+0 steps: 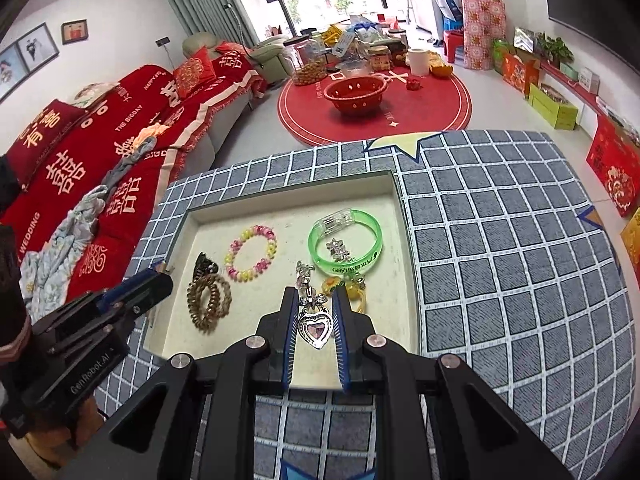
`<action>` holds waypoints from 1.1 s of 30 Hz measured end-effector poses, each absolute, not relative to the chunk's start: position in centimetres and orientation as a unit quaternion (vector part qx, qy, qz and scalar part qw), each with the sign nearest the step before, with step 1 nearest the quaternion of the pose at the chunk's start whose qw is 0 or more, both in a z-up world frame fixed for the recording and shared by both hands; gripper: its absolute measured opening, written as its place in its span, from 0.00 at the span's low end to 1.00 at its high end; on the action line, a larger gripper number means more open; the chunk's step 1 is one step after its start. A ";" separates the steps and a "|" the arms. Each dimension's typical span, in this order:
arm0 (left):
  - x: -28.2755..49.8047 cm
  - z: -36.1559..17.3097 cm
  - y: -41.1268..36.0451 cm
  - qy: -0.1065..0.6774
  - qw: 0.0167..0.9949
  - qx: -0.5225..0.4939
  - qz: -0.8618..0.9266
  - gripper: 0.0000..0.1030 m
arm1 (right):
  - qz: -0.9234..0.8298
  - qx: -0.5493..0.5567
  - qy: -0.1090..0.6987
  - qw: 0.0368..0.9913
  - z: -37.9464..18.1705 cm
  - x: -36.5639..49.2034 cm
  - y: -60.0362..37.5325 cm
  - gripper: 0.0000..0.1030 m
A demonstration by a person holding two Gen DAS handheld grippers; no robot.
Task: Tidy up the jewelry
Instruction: 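Carry the beige clip and heart pendant over the tray box, then lower both held items into the tray box and open both tools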
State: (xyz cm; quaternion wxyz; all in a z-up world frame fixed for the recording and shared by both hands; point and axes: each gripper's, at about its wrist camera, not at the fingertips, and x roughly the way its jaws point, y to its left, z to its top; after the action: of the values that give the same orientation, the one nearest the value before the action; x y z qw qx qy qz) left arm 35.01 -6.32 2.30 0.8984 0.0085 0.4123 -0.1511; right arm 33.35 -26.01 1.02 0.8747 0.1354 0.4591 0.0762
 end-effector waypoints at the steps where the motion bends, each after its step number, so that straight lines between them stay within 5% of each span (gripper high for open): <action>1: 35.3 1.9 -6.6 0.416 0.897 0.010 -0.152 0.31 | 0.074 0.138 0.463 0.872 0.5 33.9 -26.2 0.18; 33: 37.9 -4.9 -10.8 0.467 0.871 0.081 -0.130 0.31 | 0.045 0.112 0.505 0.855 -6.5 36.1 -26.0 0.18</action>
State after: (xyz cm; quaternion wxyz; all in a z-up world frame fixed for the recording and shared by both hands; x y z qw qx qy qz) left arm 37.91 -10.83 -4.92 0.8708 0.0806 0.4673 -0.1296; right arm 36.14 -25.99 -6.48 0.8547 0.1122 0.5049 0.0453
